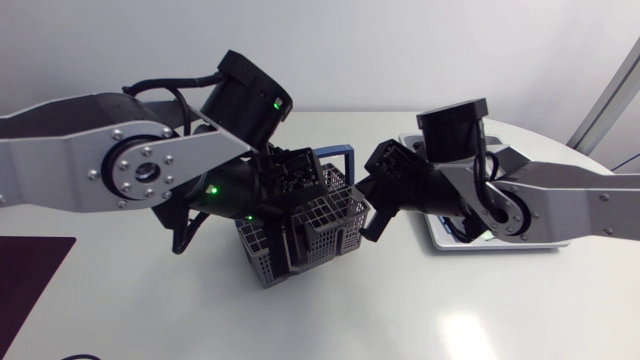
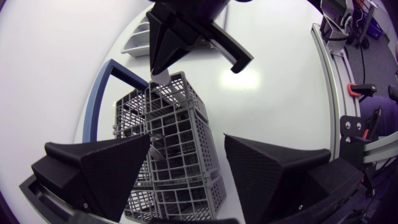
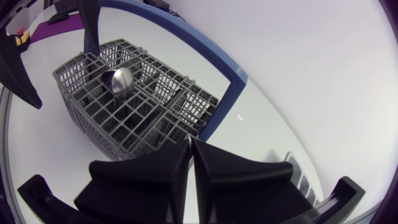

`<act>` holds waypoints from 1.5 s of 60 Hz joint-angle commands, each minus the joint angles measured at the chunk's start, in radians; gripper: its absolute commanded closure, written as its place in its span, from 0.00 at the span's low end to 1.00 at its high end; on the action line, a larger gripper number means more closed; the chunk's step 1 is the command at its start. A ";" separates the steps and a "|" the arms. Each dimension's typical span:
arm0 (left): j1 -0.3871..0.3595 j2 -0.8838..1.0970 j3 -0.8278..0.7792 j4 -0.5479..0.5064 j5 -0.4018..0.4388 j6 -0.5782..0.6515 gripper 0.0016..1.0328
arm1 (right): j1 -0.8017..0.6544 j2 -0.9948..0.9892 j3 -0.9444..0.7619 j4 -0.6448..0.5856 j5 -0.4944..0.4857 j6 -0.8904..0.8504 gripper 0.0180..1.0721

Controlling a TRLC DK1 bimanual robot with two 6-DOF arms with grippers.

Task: Unload the cutlery basket into the drawer organizer.

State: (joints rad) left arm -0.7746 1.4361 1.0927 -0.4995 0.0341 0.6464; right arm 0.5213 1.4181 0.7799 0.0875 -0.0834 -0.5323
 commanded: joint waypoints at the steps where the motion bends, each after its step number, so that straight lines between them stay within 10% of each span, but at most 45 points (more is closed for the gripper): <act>1: -0.005 -0.003 -0.034 0.004 0.012 -0.027 0.06 | 0.025 -0.044 0.007 -0.023 0.014 -0.024 0.94; 53: 0.006 0.049 0.039 0.009 0.059 -0.050 0.06 | 0.233 -0.377 -0.130 0.067 0.274 -0.221 0.94; 70: 0.047 -0.002 0.101 -0.043 0.191 -0.050 0.06 | 0.180 -0.478 -0.042 -0.138 0.119 -0.130 0.94; 90: 0.136 0.009 0.130 -0.097 0.532 -0.051 0.06 | 0.022 -0.535 0.062 -0.319 -0.159 0.043 0.94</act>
State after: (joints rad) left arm -0.6552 1.4426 1.1820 -0.5797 0.5194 0.6086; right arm 0.5610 0.8955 0.8131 -0.2073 -0.2115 -0.5484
